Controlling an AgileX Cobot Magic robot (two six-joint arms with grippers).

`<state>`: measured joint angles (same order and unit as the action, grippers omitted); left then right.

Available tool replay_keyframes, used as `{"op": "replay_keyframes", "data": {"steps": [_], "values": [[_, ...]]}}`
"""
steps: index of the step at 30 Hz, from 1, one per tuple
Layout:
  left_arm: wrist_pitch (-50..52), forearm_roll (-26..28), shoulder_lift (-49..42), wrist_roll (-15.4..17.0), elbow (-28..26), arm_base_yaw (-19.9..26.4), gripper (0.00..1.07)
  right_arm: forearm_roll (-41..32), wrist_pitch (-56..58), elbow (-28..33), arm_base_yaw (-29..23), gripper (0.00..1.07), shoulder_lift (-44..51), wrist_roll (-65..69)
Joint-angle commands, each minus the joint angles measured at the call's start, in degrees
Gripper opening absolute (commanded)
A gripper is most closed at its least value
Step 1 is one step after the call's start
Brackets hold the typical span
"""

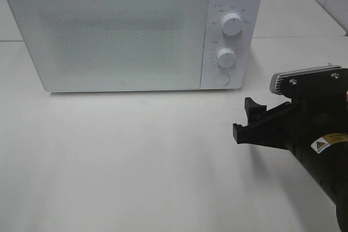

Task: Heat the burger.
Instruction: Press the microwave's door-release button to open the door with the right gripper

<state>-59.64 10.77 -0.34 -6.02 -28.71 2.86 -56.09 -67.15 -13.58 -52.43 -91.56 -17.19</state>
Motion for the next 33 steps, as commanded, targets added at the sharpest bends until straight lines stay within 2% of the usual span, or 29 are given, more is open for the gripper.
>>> {"op": "replay_keyframes", "data": {"steps": [1,10,18,25,27,29,30,31,33], "values": [[0.17,0.23,-0.97,0.29,0.11,-0.06,1.0,-1.26,-0.92,-0.97,-1.09,0.73,-0.06,-0.57],[0.17,0.23,-0.97,0.29,0.11,-0.06,1.0,-1.32,-0.92,-1.95,-1.26,0.73,-0.06,0.92],[0.17,0.23,-0.97,0.29,0.11,-0.06,1.0,-1.32,-0.92,-1.95,-1.26,0.7,-0.06,12.2],[0.17,0.23,-0.97,0.29,0.11,-0.06,1.0,-1.32,-0.92,-1.95,-1.26,0.6,-0.06,28.19],[0.17,0.23,-0.97,0.29,0.11,-0.06,1.0,-1.32,-0.92,-1.95,-1.26,0.53,-0.06,35.07],[0.17,0.23,-0.97,0.29,0.11,-0.06,1.0,-1.32,-0.86,-1.95,-1.26,0.51,-0.06,37.3],[0.17,0.23,-0.97,0.29,0.11,-0.06,1.0,-1.32,-0.46,-1.95,-1.26,0.46,-0.06,42.51],[0.17,0.23,-0.97,0.29,0.11,-0.06,1.0,-1.32,-0.46,-1.95,-1.26,0.46,-0.06,42.51],[0.17,0.23,-0.97,0.29,0.11,-0.06,1.0,-1.32,0.8,-1.95,-1.26,0.38,-0.06,51.85]]}}
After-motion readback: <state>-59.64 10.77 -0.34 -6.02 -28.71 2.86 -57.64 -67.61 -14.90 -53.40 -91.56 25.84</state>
